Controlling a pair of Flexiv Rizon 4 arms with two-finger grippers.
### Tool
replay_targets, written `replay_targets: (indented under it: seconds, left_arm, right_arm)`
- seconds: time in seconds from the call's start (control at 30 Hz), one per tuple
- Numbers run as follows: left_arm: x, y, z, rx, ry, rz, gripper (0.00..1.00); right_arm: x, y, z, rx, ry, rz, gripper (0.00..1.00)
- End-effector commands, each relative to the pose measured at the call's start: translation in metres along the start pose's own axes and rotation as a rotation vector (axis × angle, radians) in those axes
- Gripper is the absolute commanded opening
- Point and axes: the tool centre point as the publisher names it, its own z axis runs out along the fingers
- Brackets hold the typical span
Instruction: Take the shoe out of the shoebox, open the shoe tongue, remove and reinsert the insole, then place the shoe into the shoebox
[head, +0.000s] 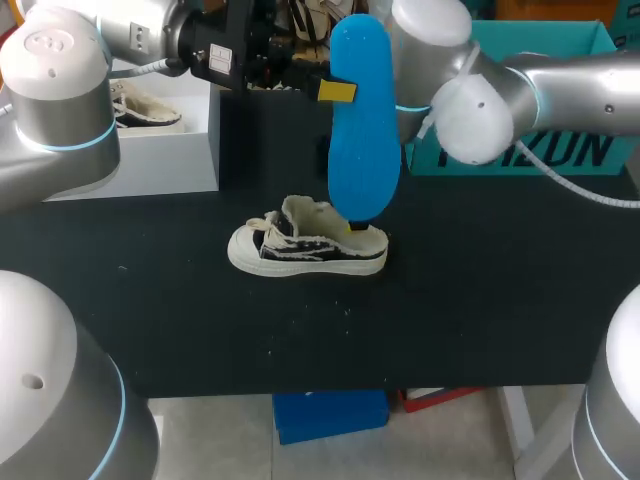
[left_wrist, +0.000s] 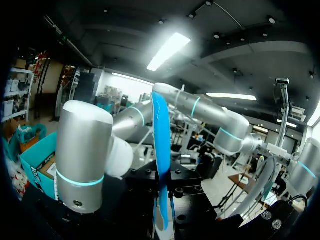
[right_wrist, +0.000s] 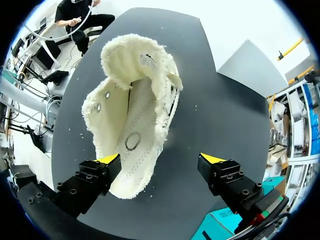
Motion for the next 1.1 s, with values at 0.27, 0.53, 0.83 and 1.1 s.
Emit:
replay_targets:
  seconds: [0.27,0.53,0.83,1.1]
  left_arm:
    - [-0.001,0.0,0.0,-0.002,0.0,0.0,0.0]
    - [-0.001,0.0,0.0,-0.002,0.0,0.0,0.0]
    - [-0.001,0.0,0.0,-0.002,0.0,0.0,0.0]
    - [-0.001,0.0,0.0,-0.002,0.0,0.0,0.0]
  right_arm:
    - [-0.009,0.028,0.018,0.161,0.036,-0.018,1.0]
    - [-0.01,0.035,0.025,0.169,0.053,-0.031,1.0]
    - [-0.007,0.032,0.026,0.189,0.054,-0.023,0.0]
    - [-0.007,0.032,0.026,0.189,0.054,-0.023,0.0]
